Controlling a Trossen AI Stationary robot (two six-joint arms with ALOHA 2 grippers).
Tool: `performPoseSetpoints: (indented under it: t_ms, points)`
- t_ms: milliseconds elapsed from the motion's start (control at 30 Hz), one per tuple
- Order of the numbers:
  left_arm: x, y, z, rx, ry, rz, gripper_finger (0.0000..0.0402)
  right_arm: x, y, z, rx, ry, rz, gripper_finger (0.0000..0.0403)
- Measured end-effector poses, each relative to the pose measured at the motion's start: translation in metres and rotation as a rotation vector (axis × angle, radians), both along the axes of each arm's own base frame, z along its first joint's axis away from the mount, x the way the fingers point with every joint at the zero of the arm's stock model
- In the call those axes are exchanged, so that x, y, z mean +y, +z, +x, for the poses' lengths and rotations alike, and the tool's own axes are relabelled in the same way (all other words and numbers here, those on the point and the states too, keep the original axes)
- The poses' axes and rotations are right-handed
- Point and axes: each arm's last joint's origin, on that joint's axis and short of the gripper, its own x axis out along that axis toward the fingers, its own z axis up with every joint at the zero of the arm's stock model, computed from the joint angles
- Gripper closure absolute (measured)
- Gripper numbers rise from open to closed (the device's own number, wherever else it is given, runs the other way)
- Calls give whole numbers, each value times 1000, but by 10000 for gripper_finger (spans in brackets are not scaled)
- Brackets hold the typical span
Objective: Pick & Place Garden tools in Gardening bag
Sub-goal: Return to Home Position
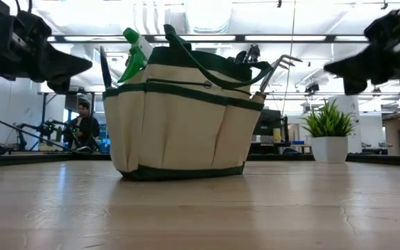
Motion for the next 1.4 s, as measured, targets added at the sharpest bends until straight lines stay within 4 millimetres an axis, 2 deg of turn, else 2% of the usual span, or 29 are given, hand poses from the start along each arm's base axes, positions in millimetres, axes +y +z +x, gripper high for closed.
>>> performPoseSetpoints:
  t_ms: [100,333,1400]
  points:
    - [0,3,-3,-44,-1,-1,392,0,6,-1,-62,1,-6,394]
    - [0,8,-5,-99,2,-2,392,0,3,-1,-37,3,-4,394]
    - [0,10,-5,-116,0,-2,390,0,-1,3,17,3,1,394]
